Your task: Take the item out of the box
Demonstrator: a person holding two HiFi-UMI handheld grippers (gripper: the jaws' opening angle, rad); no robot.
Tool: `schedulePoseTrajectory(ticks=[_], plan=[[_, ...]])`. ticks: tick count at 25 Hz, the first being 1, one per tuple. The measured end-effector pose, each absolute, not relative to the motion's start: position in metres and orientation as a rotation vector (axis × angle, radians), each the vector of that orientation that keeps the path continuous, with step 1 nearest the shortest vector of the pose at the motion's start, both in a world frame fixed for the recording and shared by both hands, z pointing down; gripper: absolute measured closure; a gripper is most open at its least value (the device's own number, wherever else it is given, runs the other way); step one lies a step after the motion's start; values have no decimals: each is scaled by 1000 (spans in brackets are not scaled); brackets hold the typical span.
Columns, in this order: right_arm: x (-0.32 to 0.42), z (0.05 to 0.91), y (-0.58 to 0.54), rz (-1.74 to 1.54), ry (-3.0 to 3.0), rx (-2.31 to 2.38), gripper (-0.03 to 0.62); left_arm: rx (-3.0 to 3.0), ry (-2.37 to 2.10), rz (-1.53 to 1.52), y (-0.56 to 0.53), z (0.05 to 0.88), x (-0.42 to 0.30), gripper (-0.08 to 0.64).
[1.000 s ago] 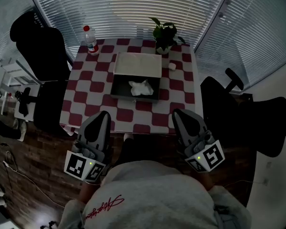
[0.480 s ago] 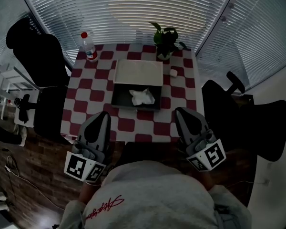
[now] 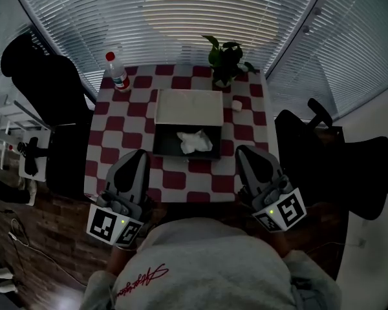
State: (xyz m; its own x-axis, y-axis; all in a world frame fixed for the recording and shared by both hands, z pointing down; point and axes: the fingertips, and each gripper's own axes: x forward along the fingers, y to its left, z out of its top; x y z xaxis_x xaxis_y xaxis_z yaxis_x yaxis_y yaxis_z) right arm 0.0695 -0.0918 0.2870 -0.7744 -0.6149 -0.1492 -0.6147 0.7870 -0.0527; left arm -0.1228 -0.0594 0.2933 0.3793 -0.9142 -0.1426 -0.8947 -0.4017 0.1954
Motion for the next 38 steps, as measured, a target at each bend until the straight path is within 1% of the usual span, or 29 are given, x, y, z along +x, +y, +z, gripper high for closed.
schedulePoseTrajectory(ticks=[19, 38], plan=[[36, 277, -143, 14, 2779, -1047, 581, 2597, -1577, -334, -123, 284, -156, 543], [25, 284, -162, 17, 2742, -1131, 581, 2636, -1487, -330, -153, 292, -167, 543]])
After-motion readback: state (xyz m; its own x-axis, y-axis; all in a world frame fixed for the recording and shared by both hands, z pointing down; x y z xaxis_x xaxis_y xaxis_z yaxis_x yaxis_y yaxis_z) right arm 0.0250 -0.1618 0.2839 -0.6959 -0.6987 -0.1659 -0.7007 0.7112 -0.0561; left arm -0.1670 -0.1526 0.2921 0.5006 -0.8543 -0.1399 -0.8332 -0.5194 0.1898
